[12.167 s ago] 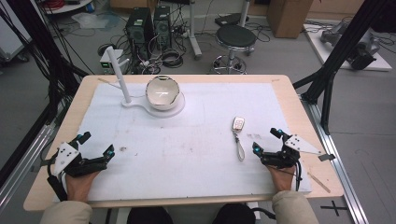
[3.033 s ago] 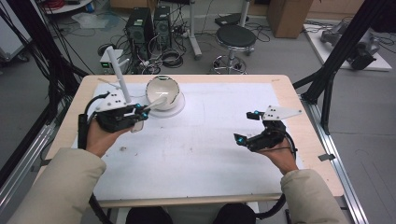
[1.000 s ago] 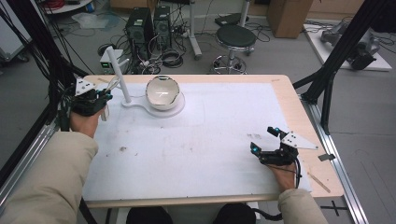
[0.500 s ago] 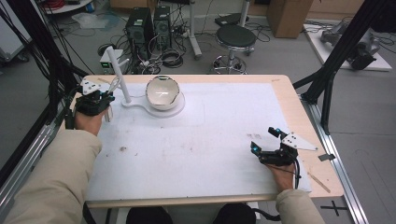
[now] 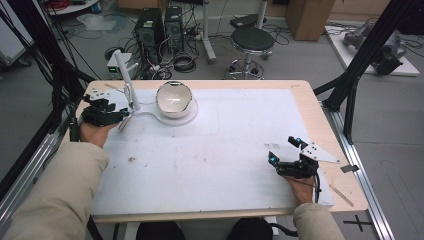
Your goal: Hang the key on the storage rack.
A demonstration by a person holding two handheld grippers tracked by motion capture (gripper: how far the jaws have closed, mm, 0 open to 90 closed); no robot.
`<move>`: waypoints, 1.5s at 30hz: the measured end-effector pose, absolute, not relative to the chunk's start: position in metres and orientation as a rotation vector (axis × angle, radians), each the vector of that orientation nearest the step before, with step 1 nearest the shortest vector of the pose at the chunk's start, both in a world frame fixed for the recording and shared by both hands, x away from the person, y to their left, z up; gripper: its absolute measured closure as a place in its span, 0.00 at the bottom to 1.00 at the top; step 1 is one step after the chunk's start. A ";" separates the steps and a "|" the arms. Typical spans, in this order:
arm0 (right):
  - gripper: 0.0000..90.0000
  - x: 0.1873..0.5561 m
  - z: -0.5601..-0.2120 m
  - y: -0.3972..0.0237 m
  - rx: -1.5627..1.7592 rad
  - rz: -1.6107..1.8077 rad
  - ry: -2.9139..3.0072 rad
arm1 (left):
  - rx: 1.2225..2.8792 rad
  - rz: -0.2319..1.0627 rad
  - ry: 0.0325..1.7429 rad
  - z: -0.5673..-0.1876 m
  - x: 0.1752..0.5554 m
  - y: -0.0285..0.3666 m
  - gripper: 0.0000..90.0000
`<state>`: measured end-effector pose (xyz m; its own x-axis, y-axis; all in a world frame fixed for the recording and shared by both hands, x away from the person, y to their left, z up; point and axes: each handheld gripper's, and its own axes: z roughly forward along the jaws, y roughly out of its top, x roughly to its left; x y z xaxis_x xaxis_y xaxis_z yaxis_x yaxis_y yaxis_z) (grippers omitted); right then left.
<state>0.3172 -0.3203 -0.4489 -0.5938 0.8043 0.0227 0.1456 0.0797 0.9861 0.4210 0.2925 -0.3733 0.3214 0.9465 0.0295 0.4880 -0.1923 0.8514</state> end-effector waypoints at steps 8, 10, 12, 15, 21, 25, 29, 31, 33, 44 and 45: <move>0.01 0.318 -0.449 -0.321 0.961 1.570 1.808 | 1.711 0.720 0.997 -0.386 0.377 0.304 0.20; 0.01 0.318 -0.449 -0.322 0.967 1.574 1.810 | 1.714 0.665 0.971 -0.387 0.368 0.305 0.12; 0.01 0.318 -0.449 -0.322 0.962 1.574 1.811 | 1.685 0.678 0.932 -0.386 0.359 0.304 0.06; 0.01 0.317 -0.449 -0.321 0.960 1.570 1.811 | 1.674 0.659 0.891 -0.388 0.350 0.301 0.02; 0.01 0.317 -0.449 -0.321 0.953 1.566 1.816 | 1.607 0.653 0.782 -0.398 0.324 0.293 0.02; 0.01 0.317 -0.449 -0.321 0.954 1.570 1.816 | 1.584 0.655 0.761 -0.405 0.311 0.292 0.02; 0.01 0.317 -0.449 -0.321 0.952 1.568 1.816 | 1.566 0.671 0.760 -0.415 0.303 0.293 0.02; 0.01 0.318 -0.449 -0.321 0.951 1.569 1.817 | 1.551 0.692 0.749 -0.422 0.297 0.293 0.02; 0.01 0.317 -0.449 -0.321 0.960 1.573 1.814 | 1.544 0.698 0.744 -0.428 0.292 0.292 0.02; 0.01 0.317 -0.449 -0.321 0.948 1.569 1.811 | 1.471 0.743 0.733 -0.452 0.278 0.292 0.02; 0.01 0.317 -0.449 -0.321 0.948 1.569 1.811 | 1.462 0.748 0.739 -0.452 0.277 0.292 0.02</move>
